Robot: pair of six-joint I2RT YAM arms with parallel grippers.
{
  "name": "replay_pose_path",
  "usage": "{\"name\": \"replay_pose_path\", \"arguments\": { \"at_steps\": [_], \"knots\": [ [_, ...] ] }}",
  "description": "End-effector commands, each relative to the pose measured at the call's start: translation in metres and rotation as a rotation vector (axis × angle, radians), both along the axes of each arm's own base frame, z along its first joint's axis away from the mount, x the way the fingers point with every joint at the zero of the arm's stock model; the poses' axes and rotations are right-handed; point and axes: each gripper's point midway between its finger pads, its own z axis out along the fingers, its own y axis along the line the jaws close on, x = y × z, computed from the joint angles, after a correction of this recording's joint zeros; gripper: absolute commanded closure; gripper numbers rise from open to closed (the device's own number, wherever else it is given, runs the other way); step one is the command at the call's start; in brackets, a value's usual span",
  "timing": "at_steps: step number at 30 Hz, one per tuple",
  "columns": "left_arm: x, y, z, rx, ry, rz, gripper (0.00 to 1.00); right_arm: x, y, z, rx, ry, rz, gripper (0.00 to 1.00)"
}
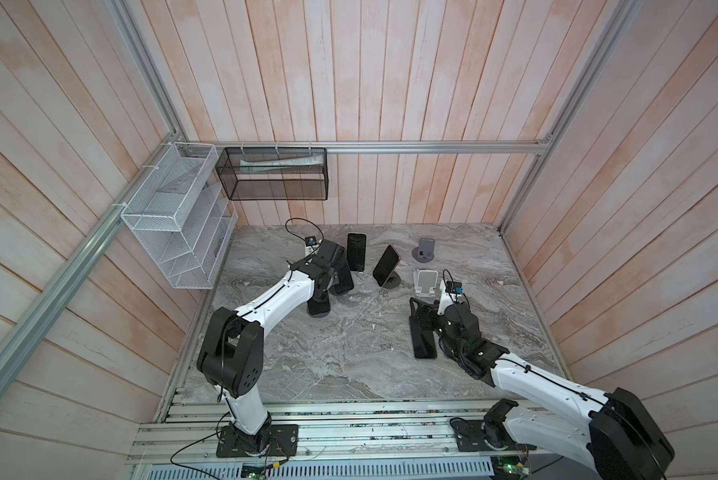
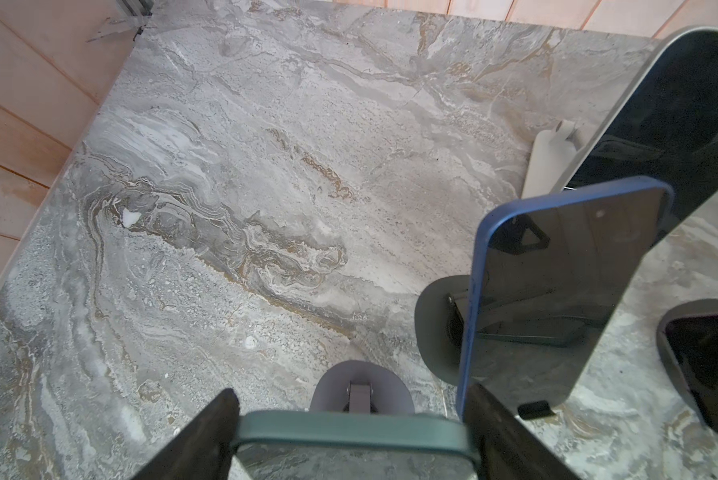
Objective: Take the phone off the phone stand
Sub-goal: 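Close the left gripper on the green phone's top edge on its stand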
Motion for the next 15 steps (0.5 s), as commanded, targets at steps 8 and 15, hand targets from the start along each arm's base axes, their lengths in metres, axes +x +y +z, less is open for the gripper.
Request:
{"name": "replay_pose_path", "arguments": {
  "at_steps": [8,15],
  "knots": [
    [0.0020,0.0052,-0.0044,0.038,-0.003,-0.008,0.30,0.0013,-0.0058,-0.0003,0.009,-0.010,-0.032,0.14],
    [0.0004,0.0053,-0.0020,0.036,-0.014,-0.022,0.35,0.0014,-0.0069,-0.0002,0.011,-0.016,-0.038,0.14]
  ]
}}
